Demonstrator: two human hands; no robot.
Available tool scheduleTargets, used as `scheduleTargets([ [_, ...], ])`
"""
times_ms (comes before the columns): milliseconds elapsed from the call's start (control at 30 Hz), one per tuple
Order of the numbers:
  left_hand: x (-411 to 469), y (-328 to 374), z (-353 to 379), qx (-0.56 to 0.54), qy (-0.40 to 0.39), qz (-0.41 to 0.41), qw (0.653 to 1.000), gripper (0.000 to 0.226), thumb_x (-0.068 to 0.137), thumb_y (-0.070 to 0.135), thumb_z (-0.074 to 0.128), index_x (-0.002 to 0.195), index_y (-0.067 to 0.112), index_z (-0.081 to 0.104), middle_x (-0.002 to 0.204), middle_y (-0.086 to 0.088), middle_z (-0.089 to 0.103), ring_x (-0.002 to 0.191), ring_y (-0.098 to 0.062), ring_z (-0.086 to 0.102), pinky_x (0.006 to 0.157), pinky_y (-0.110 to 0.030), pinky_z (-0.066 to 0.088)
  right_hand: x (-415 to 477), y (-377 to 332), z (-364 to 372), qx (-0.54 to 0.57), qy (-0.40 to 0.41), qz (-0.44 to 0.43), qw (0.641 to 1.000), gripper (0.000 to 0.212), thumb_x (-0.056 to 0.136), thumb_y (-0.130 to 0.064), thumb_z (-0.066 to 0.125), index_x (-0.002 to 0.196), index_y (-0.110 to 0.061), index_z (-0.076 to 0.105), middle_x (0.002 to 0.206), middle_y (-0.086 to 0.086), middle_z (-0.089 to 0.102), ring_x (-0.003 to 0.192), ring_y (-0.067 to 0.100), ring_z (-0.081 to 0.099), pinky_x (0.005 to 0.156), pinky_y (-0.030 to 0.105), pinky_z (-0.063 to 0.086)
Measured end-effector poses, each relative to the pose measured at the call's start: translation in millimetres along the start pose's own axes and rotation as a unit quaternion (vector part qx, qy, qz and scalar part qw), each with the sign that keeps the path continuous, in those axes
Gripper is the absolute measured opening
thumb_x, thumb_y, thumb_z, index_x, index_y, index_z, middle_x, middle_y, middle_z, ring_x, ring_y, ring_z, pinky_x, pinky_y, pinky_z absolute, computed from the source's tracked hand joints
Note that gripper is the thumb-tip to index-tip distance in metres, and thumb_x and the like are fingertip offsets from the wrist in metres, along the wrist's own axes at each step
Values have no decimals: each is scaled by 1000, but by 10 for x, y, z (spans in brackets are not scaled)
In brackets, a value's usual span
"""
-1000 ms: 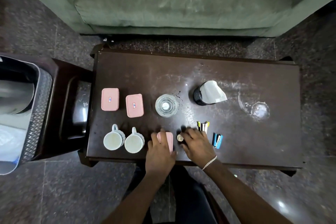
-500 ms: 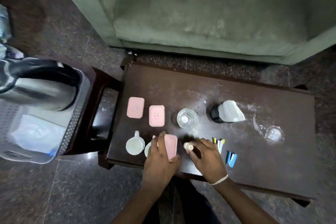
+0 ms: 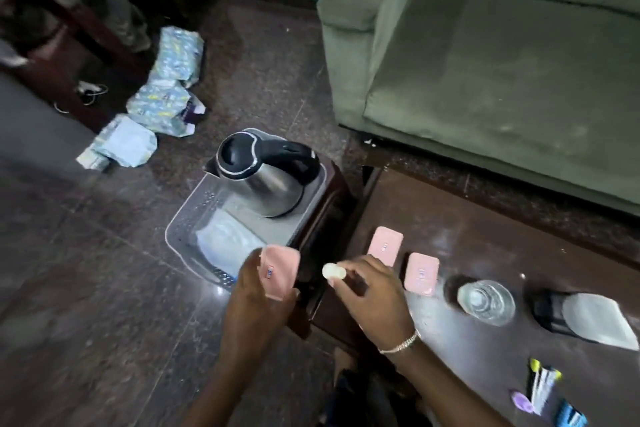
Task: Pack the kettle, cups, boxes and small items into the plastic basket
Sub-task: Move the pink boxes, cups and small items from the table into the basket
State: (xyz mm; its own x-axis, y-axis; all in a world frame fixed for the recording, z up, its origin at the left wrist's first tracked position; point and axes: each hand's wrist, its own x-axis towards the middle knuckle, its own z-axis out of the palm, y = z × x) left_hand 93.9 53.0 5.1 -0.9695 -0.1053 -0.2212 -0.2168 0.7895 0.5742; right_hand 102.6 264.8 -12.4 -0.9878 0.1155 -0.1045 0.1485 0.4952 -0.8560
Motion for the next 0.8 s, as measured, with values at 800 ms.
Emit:
scheduleTargets([
  [800, 1147, -1014, -68, 119, -172, -6, 978, 62, 73, 38, 81, 123, 7, 59, 113, -12, 66, 102, -36, 66, 80, -42, 52, 944, -305, 1741, -272, -177, -121, 938, 19, 80, -36, 65, 82, -18, 69, 84, 0, 65, 85, 23, 61, 81, 37, 36],
])
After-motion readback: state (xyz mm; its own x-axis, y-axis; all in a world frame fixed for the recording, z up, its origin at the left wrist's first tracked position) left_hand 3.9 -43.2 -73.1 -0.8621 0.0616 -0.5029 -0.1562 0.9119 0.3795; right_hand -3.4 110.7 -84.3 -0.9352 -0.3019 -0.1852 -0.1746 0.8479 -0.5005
